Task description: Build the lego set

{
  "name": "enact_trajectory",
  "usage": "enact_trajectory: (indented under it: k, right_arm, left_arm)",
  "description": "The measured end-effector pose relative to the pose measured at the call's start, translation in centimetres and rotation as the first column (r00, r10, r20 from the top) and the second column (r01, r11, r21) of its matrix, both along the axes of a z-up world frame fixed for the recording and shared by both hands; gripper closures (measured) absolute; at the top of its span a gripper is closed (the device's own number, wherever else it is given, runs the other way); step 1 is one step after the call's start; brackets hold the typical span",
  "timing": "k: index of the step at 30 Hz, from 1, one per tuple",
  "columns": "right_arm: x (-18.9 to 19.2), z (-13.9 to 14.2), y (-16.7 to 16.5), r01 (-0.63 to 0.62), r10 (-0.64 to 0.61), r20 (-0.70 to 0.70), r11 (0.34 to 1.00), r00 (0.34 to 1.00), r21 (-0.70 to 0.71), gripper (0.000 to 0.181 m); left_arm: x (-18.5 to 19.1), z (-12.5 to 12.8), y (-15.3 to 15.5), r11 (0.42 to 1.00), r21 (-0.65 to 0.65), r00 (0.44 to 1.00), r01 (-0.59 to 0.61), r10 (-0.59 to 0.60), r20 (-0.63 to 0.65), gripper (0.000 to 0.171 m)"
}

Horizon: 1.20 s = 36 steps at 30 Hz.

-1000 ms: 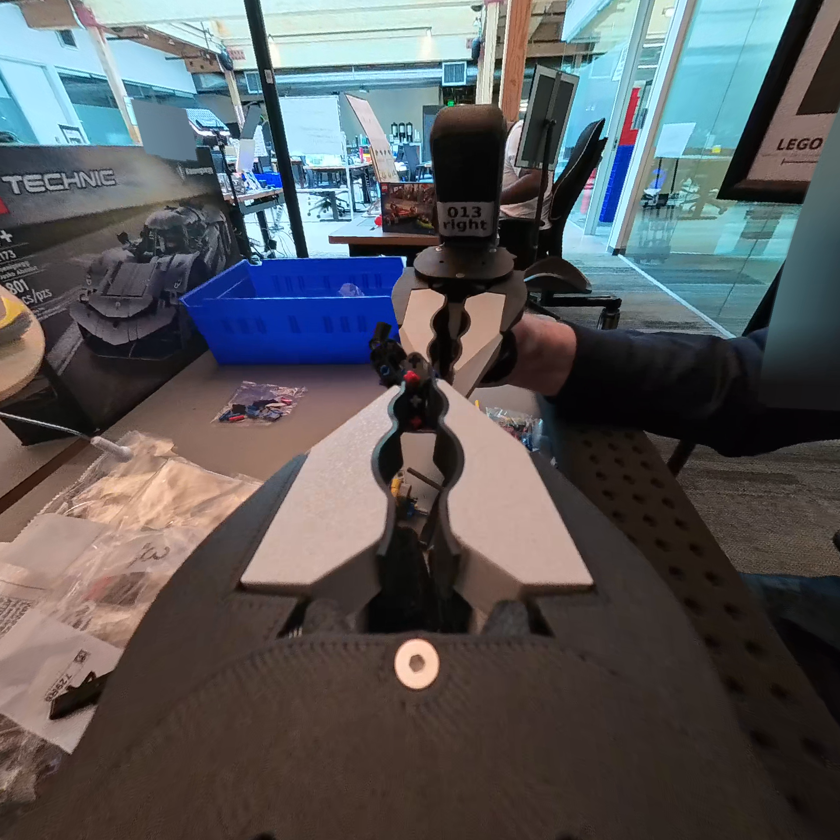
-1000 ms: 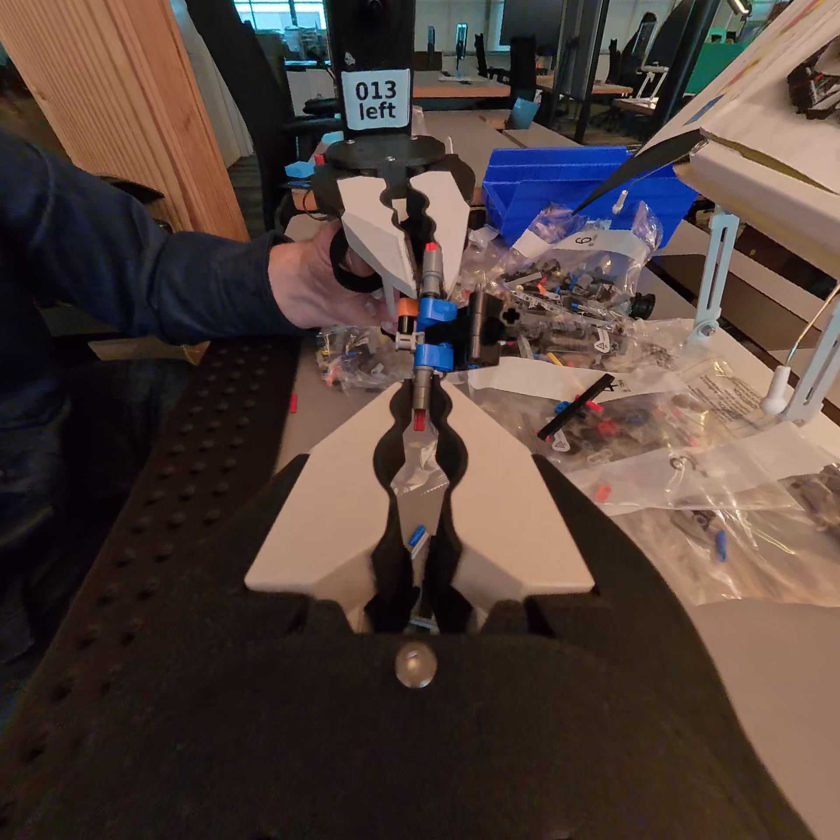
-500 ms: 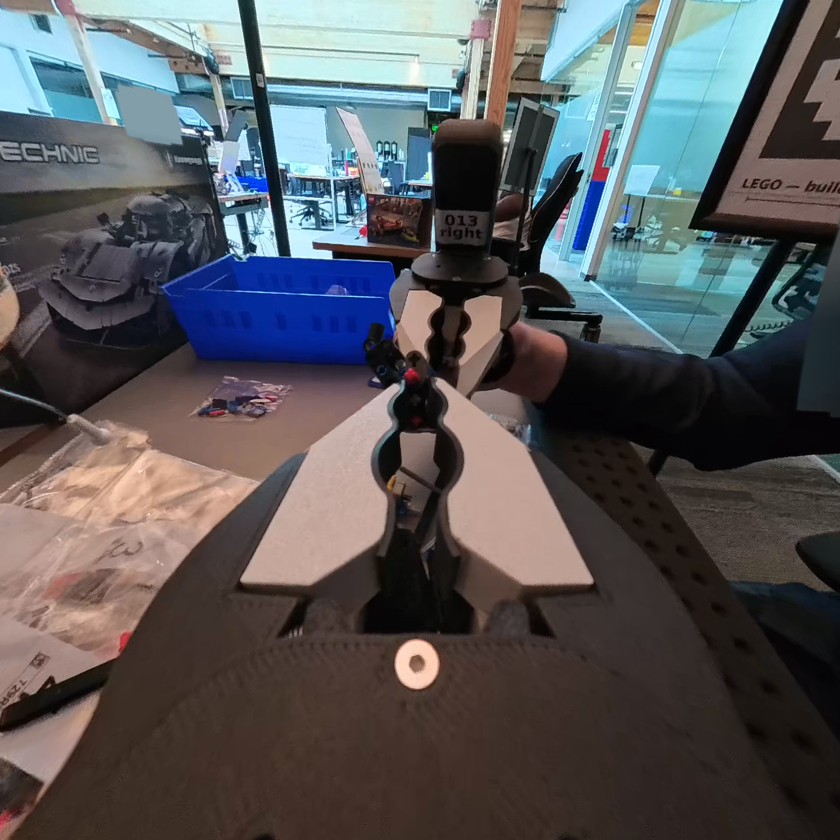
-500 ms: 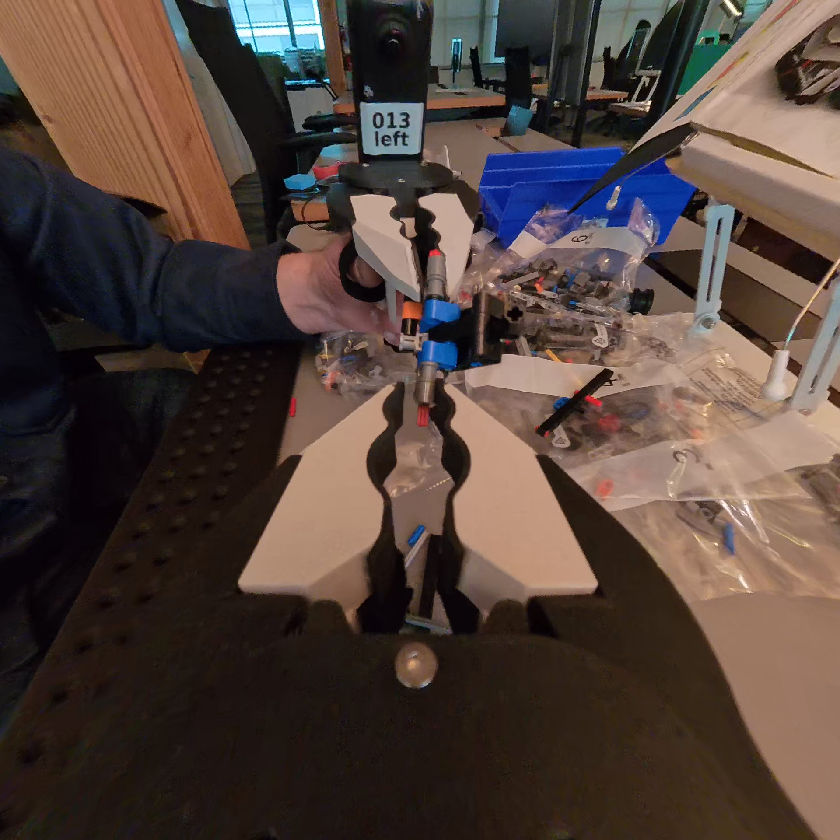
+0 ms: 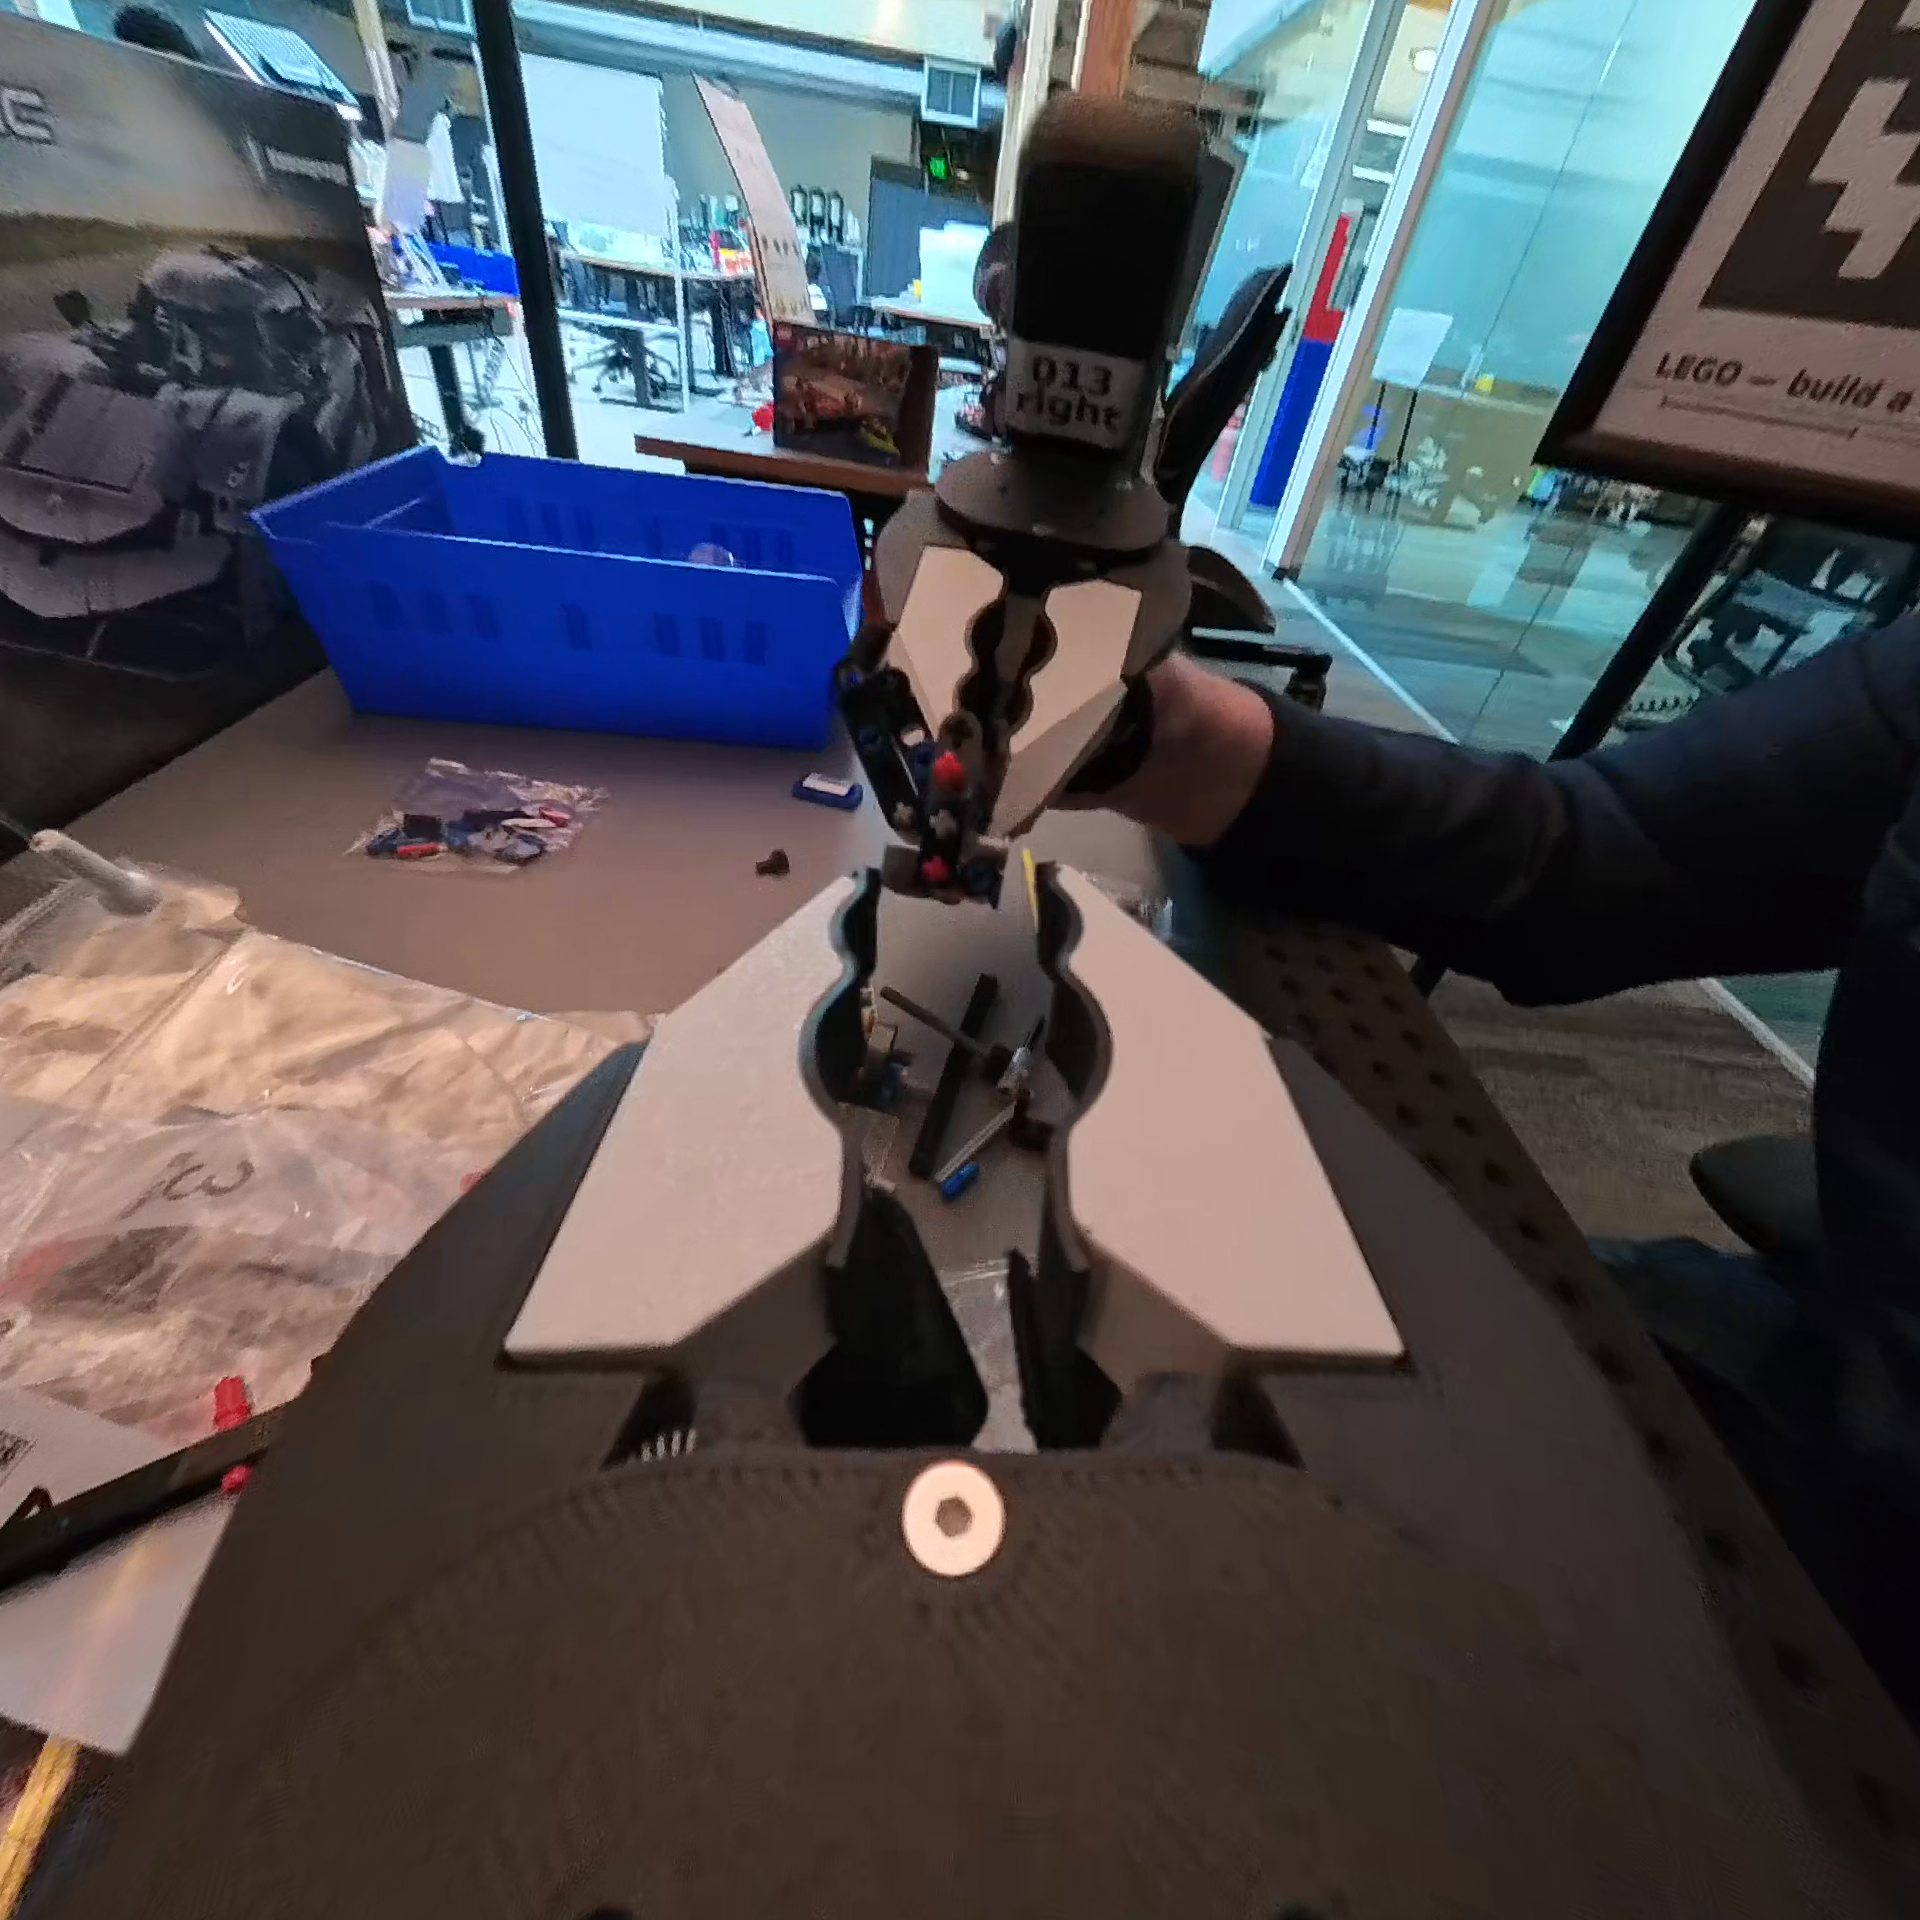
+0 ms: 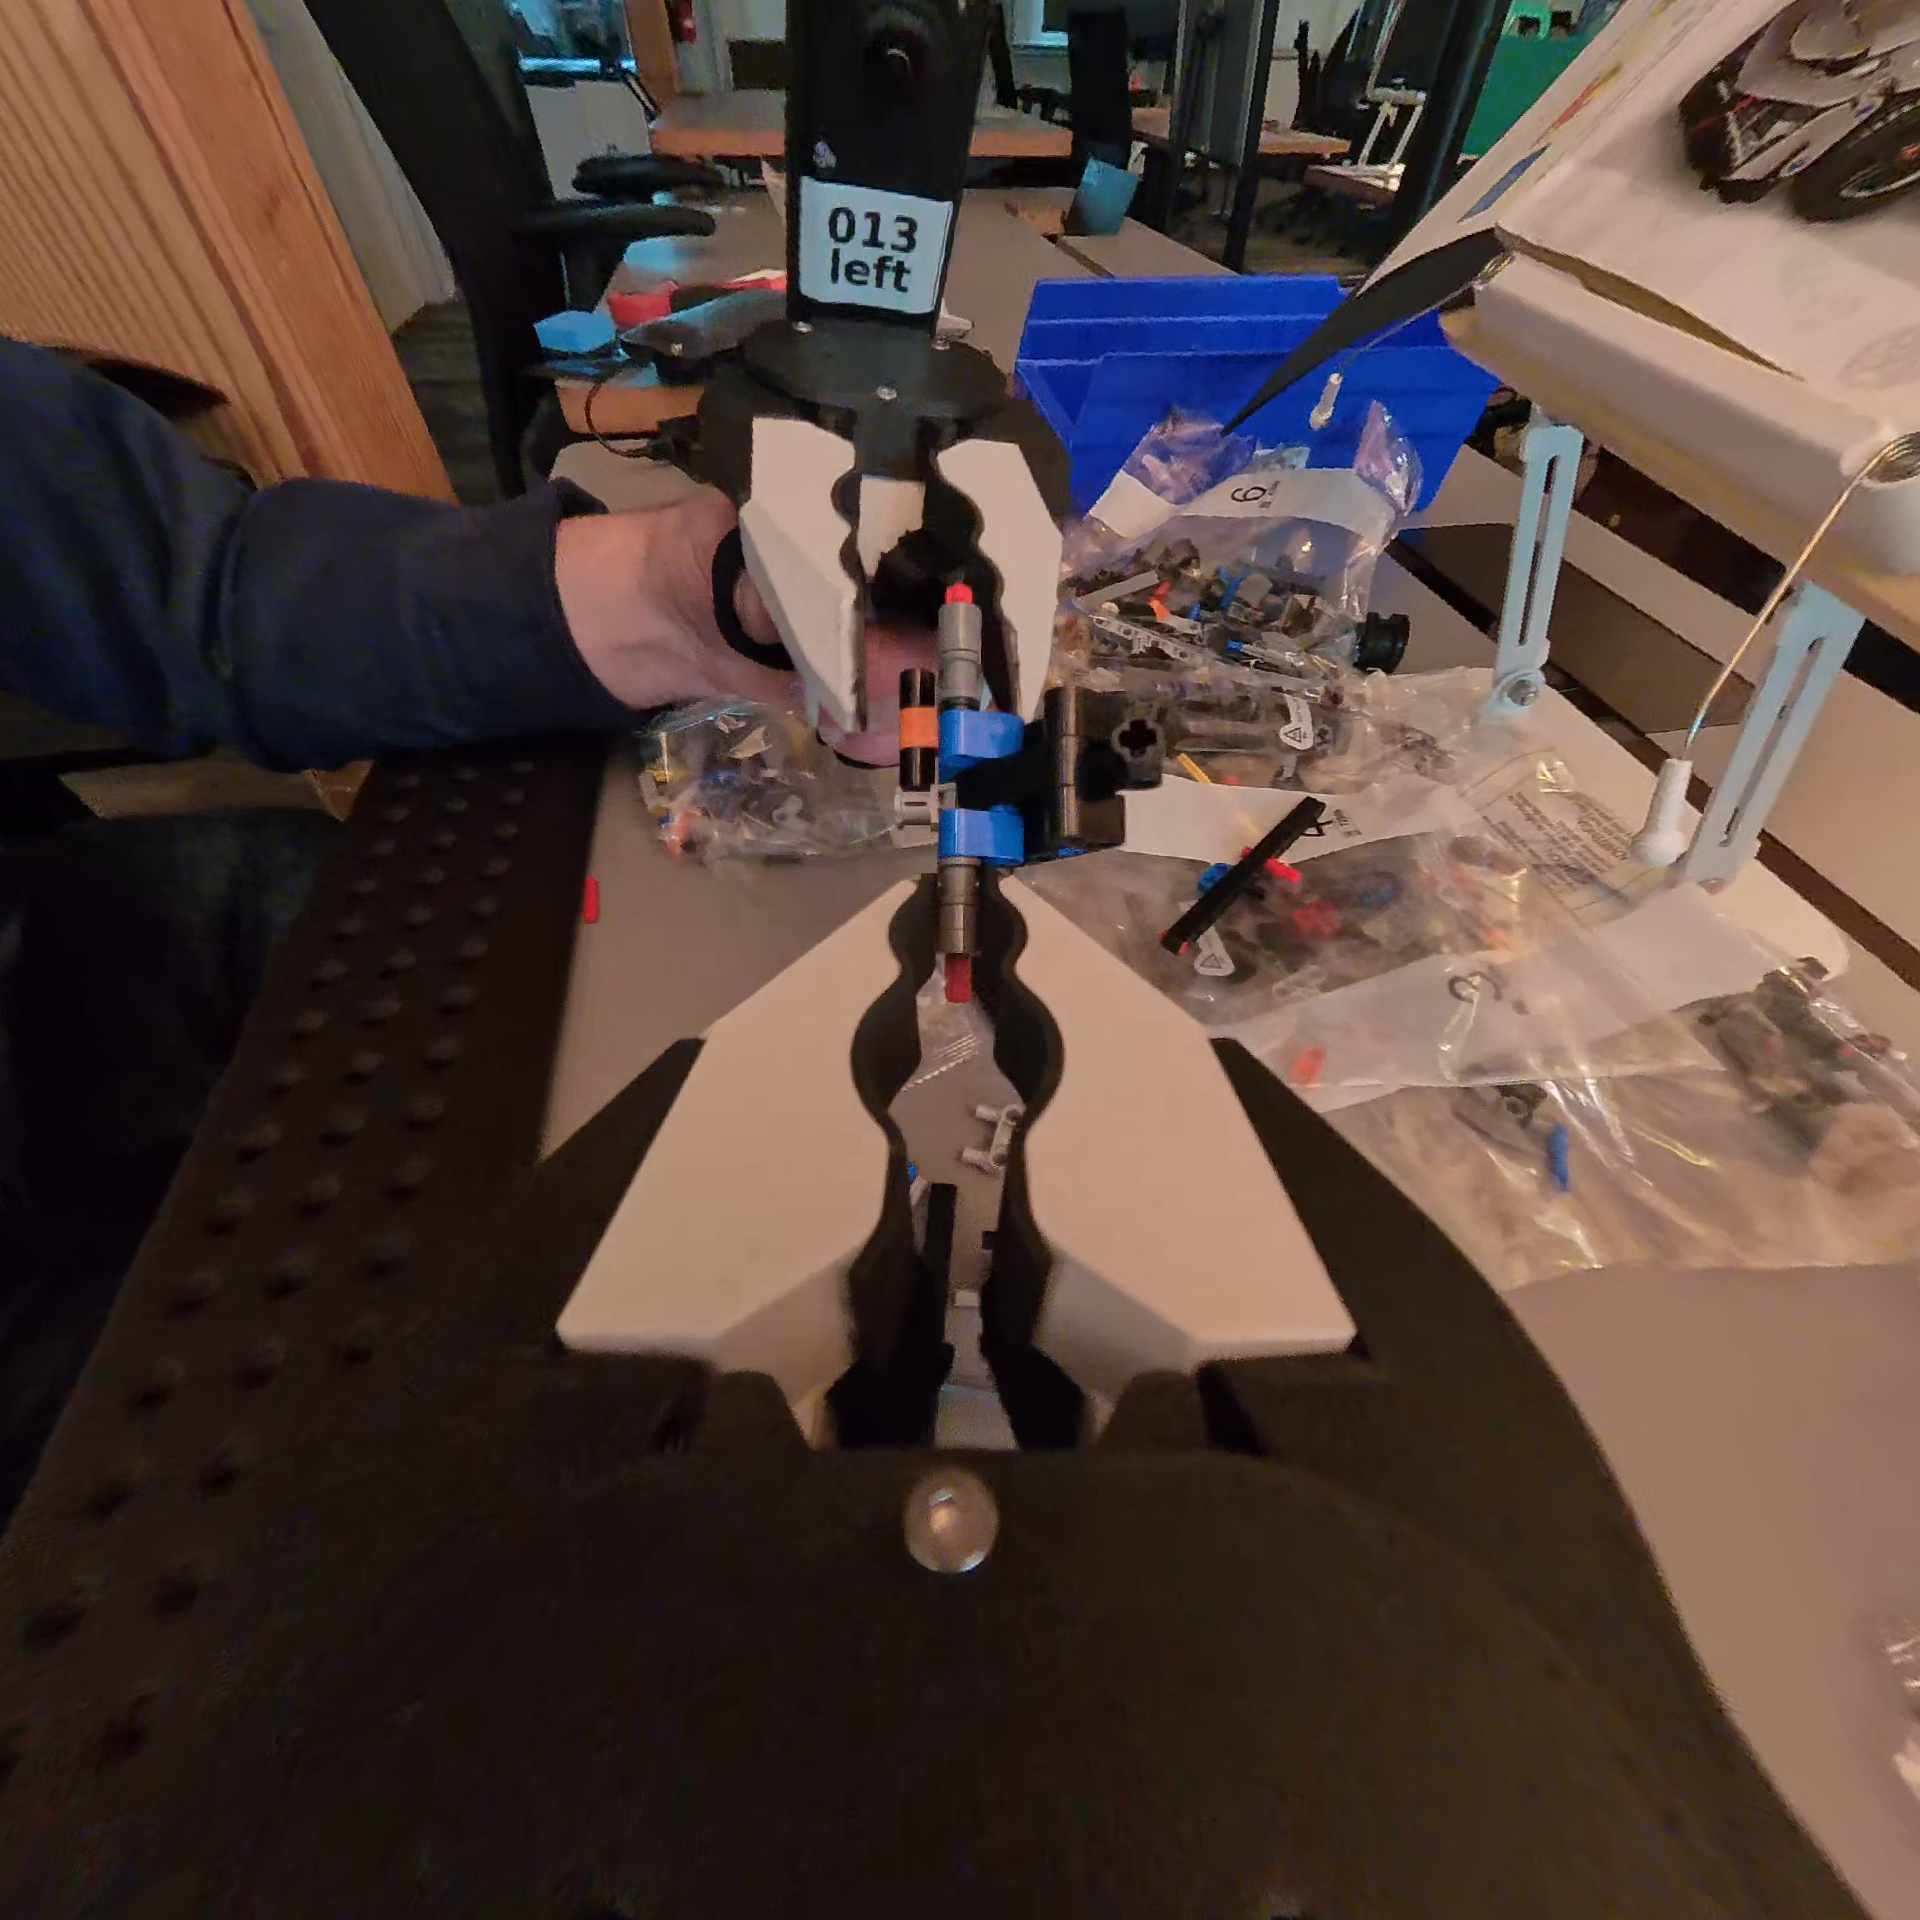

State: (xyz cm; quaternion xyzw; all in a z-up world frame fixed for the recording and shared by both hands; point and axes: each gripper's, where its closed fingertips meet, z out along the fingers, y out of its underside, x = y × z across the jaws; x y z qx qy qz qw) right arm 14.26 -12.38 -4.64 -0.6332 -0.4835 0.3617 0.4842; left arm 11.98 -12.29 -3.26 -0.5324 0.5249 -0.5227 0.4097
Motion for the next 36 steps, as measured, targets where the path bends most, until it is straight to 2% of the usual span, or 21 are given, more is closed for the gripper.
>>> enact_trajectory:
  k: [8, 11, 24, 30, 34, 36]
  right_arm:
    - [-0.3, -0.7, -0.2, -0.005, 0.003, 0.056, 0.999, 0.998, 0.038, 0.176]
    - [-0.4, -0.9, -0.2, -0.009, 0.006, 0.073, 0.999, 0.997, 0.042, 0.176]
    - [-0.4, -0.1, -1.5, -0.038, 0.030, 0.095, 0.996, 0.995, 0.085, 0.176]
    - [-0.1, -0.2, -1.8, -0.052, 0.041, 0.116, 0.994, 0.992, 0.092, 0.176]
    - [-0.4, 0.2, -1.6, -0.043, 0.038, 0.069, 0.996, 0.997, 0.072, 0.176]
    - [-0.6, 0.2, -1.3, -0.040, 0.039, 0.042, 0.998, 0.998, 0.043, 0.176]
  left_arm:
    - [0.9, -1.2, -0.3, 0.998, 0.056, 0.998, -0.010, 0.013, -0.066, 0.140]
    - [1.0, -1.4, -0.2, 0.994, 0.107, 0.996, -0.029, 0.038, -0.077, 0.148]
    - [0.5, 0.2, -1.0, 0.996, 0.086, 0.999, -0.009, 0.012, -0.041, 0.149]
    - [0.5, 0.0, -1.3, 0.994, 0.109, 0.998, 0.007, 0.000, -0.065, 0.149]
    - [0.4, 0.3, -1.1, 0.995, 0.097, 0.999, 0.002, 0.001, -0.032, 0.149]
    - [0.5, 0.3, -0.8, 0.999, 0.040, 1.000, 0.001, 0.000, -0.009, 0.149]
